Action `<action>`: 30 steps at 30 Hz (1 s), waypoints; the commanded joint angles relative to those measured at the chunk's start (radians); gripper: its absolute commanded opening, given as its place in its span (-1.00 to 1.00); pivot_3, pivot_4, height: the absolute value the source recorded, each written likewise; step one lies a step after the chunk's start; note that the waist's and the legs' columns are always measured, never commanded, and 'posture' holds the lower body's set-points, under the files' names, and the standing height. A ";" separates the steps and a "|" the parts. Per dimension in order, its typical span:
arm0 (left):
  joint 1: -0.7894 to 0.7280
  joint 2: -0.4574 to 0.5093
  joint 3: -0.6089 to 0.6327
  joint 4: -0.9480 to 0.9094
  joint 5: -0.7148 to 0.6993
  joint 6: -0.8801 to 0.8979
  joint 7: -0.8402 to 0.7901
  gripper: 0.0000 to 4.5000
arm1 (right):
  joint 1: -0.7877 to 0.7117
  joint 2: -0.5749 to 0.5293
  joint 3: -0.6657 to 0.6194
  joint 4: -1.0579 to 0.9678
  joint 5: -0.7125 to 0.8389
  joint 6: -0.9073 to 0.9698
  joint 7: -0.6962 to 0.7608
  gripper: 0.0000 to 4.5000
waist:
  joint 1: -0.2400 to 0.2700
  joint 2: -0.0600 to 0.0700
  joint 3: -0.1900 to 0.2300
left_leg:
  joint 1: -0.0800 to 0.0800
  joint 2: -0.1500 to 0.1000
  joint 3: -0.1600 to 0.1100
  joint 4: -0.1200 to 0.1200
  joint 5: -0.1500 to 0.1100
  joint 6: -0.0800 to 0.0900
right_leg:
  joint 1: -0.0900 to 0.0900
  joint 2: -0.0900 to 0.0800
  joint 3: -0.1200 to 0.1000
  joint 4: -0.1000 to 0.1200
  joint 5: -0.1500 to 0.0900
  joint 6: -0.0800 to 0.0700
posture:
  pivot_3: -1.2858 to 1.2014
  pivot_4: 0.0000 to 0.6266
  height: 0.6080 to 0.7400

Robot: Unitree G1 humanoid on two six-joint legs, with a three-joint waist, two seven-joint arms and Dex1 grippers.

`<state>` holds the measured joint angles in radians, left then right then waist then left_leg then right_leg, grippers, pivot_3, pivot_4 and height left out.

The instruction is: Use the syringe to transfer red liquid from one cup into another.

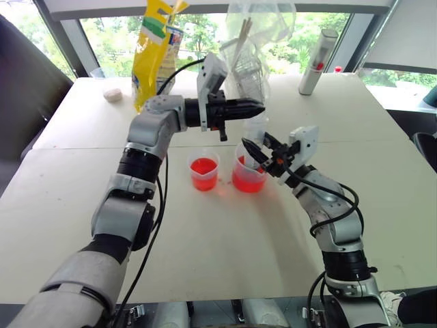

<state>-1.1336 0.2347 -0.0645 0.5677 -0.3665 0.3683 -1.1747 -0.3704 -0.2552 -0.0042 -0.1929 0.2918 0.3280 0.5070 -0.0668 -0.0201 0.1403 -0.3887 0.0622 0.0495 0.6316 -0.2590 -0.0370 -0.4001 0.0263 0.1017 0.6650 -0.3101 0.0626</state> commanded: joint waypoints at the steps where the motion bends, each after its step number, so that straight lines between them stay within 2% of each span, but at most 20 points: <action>1: -0.067 0.000 0.049 -0.012 -0.027 -0.009 0.018 -0.99 | 0.008 -0.015 0.031 -0.013 0.010 0.043 0.023 -0.38 | 0.000 0.000 0.000 | 0.000 0.000 0.000 0.000 0.000 0.000 | 0.000 0.000 0.000 0.000 0.000 0.000 | 0.03 -0.52 0.98; 15: -0.185 0.030 0.102 0.094 -0.020 -0.093 0.066 -0.99 | 0.039 -0.040 0.075 -0.005 0.007 0.081 0.049 -0.38 | 0.000 0.000 0.000 | 0.000 0.000 0.000 0.000 0.000 0.000 | 0.000 0.000 -0.001 0.000 0.000 0.000 | 0.03 -0.52 0.98; 30: -0.188 0.042 0.103 0.102 -0.018 -0.111 0.071 -0.99 | 0.035 -0.043 0.071 -0.019 0.012 0.091 0.052 -0.38 | 0.000 0.000 0.000 | 0.000 0.000 0.000 0.000 0.000 0.000 | 0.000 0.000 -0.002 0.000 0.000 0.000 | 0.03 -0.52 0.98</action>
<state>-1.2306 0.2370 -0.0528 0.7122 -0.3688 0.3206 -1.1745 -0.3791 -0.2890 -0.0023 -0.1981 0.3003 0.3877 0.5122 -0.0668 -0.0201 0.1403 -0.3888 0.0619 0.0495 0.6316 -0.2590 -0.0370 -0.4000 0.0263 0.1001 0.6648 -0.3101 0.0627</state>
